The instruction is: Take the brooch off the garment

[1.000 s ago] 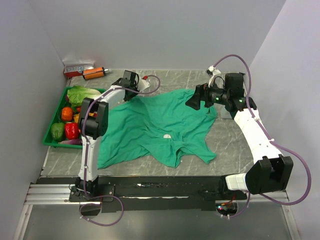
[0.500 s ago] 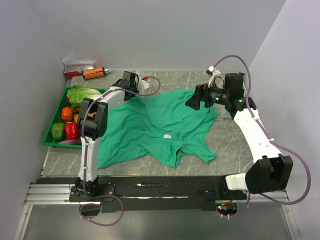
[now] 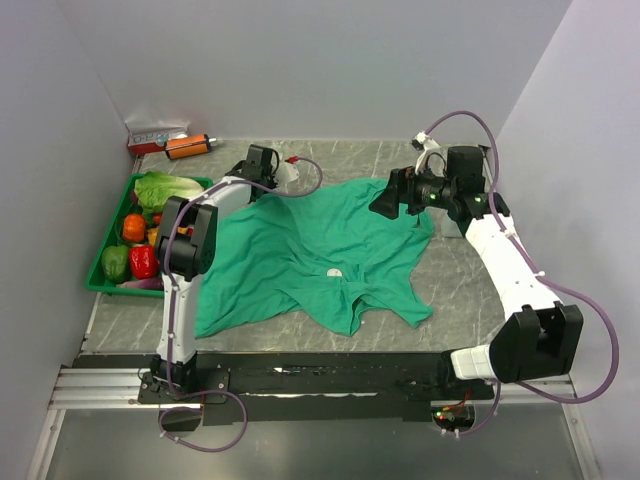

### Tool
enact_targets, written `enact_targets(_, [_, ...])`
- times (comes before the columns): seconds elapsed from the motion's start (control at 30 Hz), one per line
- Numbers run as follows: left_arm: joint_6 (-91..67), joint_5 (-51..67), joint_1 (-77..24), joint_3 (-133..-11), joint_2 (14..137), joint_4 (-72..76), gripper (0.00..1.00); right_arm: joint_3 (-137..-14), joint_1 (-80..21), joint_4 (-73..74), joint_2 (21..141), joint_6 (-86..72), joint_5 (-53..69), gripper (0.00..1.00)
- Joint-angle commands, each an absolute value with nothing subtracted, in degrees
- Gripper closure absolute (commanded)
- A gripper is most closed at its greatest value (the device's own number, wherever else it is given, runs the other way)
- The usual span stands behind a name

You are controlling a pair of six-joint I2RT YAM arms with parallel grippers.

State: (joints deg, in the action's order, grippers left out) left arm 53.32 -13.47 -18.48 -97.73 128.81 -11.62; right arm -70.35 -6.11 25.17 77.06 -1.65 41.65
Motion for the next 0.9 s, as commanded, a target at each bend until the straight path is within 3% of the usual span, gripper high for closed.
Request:
enact_targets(0.0, [55.46, -15.29, -18.81, -99.23, 127.09, -8.71, 0.99, -70.84, -5.71, 22.59, 77.96, -2.02, 42.36, 0.00])
enact_targets(0.57, [55.02, -16.00, -18.81, -98.26, 129.20, -12.04, 0.99, -71.28, -5.63, 22.50, 78.93, -1.76, 42.71, 0.00])
enact_targets(0.87, [52.74, -15.38, -18.72, -98.35, 128.94, -14.06, 0.74, -72.33, -5.80, 22.94, 79.28, -1.49, 42.80, 0.00])
